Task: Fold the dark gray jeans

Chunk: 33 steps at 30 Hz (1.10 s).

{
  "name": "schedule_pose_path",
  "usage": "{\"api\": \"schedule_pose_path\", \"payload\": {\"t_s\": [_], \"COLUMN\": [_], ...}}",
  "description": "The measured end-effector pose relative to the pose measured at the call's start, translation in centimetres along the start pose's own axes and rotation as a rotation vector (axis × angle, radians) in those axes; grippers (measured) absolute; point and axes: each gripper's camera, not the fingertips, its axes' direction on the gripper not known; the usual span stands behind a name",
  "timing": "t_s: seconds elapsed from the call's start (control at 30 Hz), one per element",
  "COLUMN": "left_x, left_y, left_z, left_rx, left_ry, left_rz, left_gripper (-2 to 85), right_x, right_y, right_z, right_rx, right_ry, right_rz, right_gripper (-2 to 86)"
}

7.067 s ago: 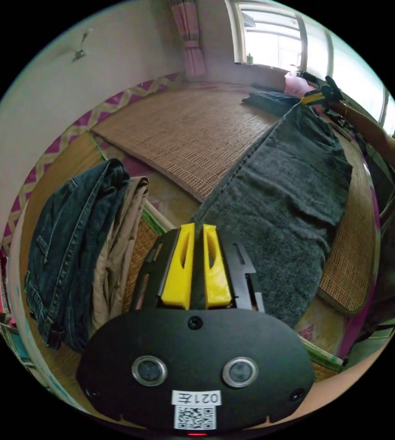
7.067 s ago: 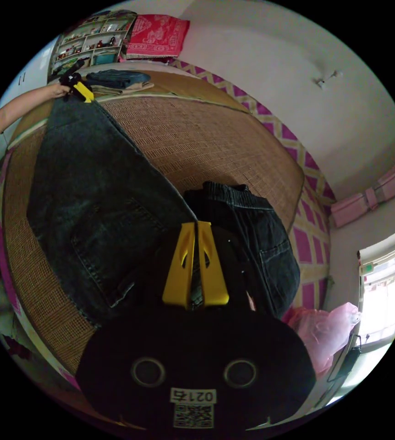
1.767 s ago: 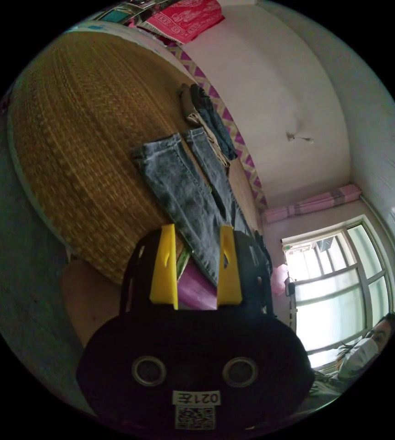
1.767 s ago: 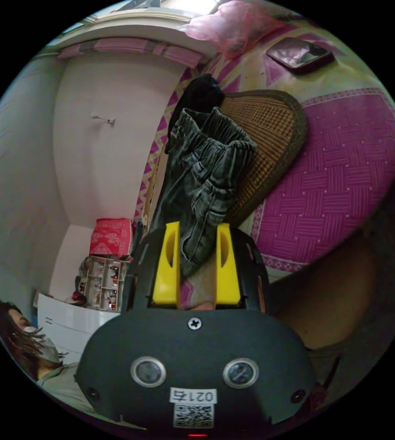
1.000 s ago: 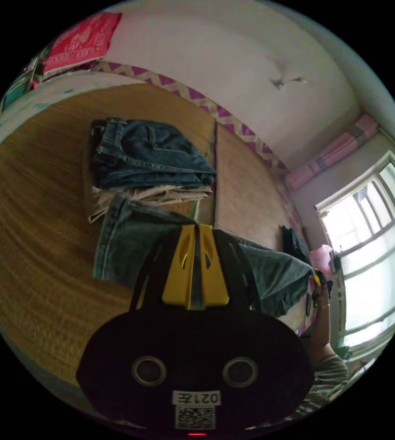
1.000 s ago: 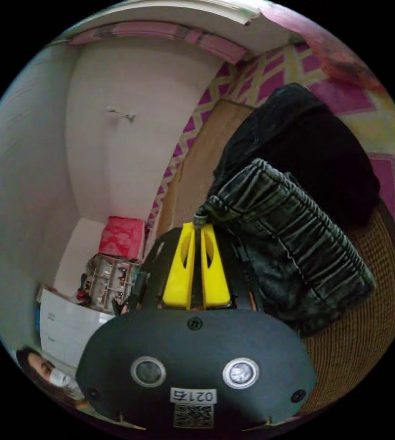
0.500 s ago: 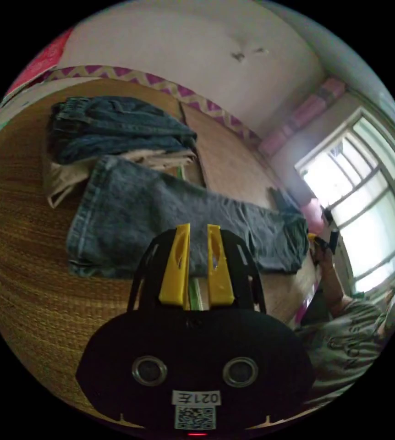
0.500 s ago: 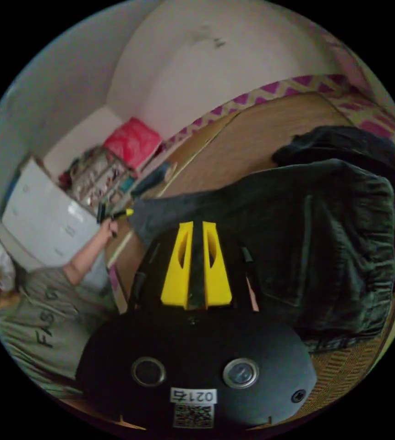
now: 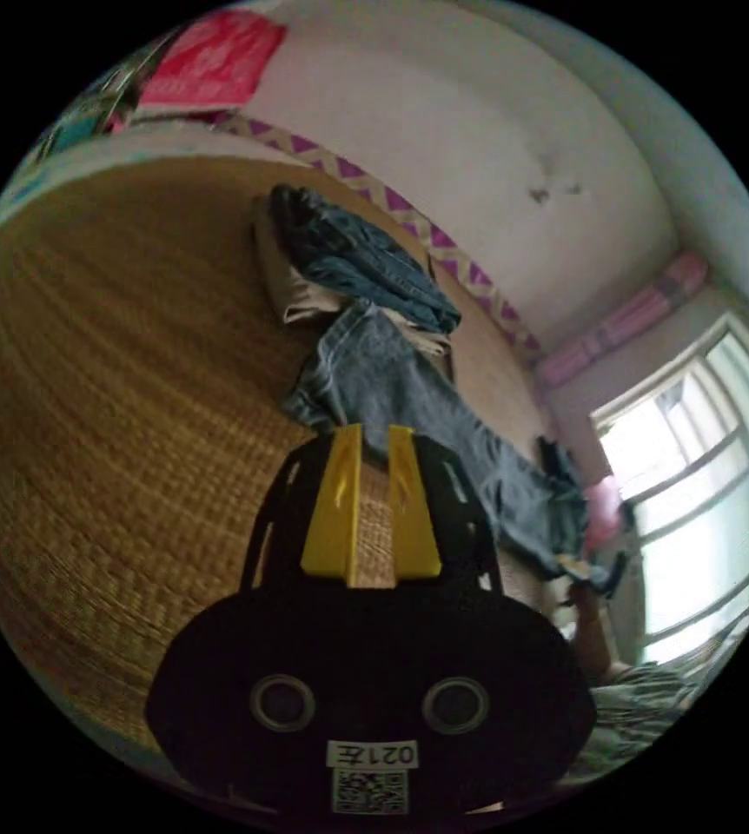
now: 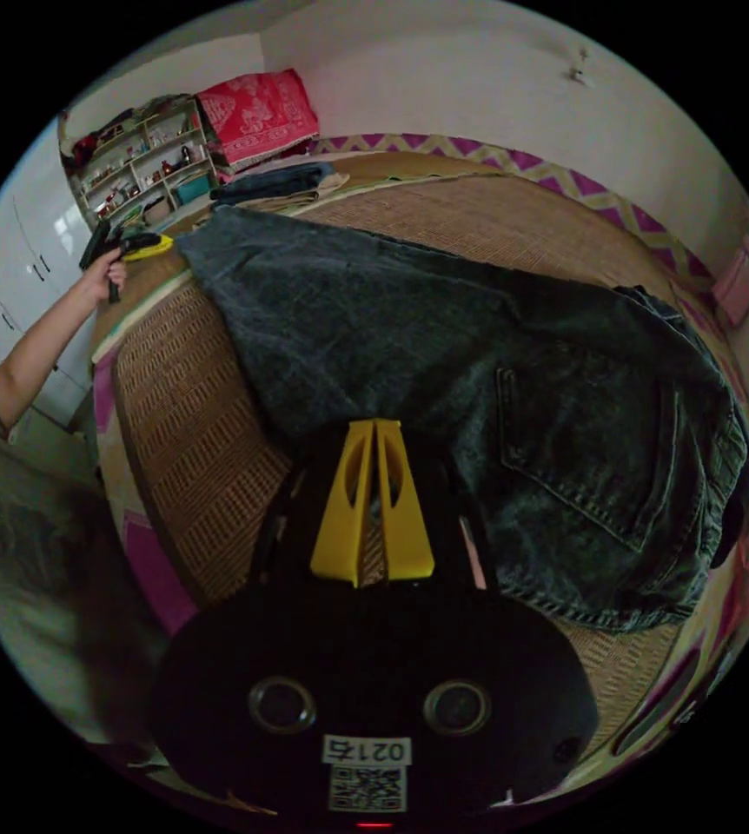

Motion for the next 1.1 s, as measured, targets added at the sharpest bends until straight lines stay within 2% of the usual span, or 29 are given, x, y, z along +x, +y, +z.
{"api": "schedule_pose_path", "payload": {"t_s": [0.07, 0.3, 0.43, 0.7, 0.8, 0.93, 1.07, 1.1], "left_x": [-0.7, 3.3, 5.7, 9.7, 16.1, 31.9, 49.4, 51.4], "left_y": [1.0, 1.6, 1.9, 4.5, 5.1, 7.3, 13.9, 15.0], "left_z": [1.2, 4.0, 6.0, 7.7, 6.7, 6.1, 11.5, 12.7], "left_rx": [-0.038, -0.030, -0.014, 0.094, 0.134, 0.199, 0.176, 0.166], "left_ry": [0.073, -0.018, -0.082, 0.063, 0.042, -0.048, -0.103, -0.093], "left_rz": [-0.125, -0.169, -0.163, -0.206, -0.088, 0.262, 0.648, 0.684], "left_gripper": [13.3, 14.1, 10.4, 0.1, -0.7, -0.9, -0.9, -0.9], "right_x": [0.3, 0.2, -0.8, -1.4, -0.6, 1.0, 2.5, 2.8], "right_y": [0.1, 1.9, 4.7, 10.6, 13.1, 17.0, 20.5, 20.9], "right_z": [0.1, -1.1, -3.6, -8.6, -10.4, -12.5, -13.5, -13.6], "right_rx": [0.003, 0.058, 0.132, 0.247, 0.287, 0.336, 0.350, 0.352], "right_ry": [-0.043, -0.098, -0.150, -0.130, -0.130, -0.117, -0.108, -0.108], "right_rz": [0.043, 0.128, 0.152, 0.219, 0.265, 0.339, 0.395, 0.402], "right_gripper": [-0.6, -0.6, -0.6, -0.6, -0.5, -0.6, -0.6, -0.6]}}
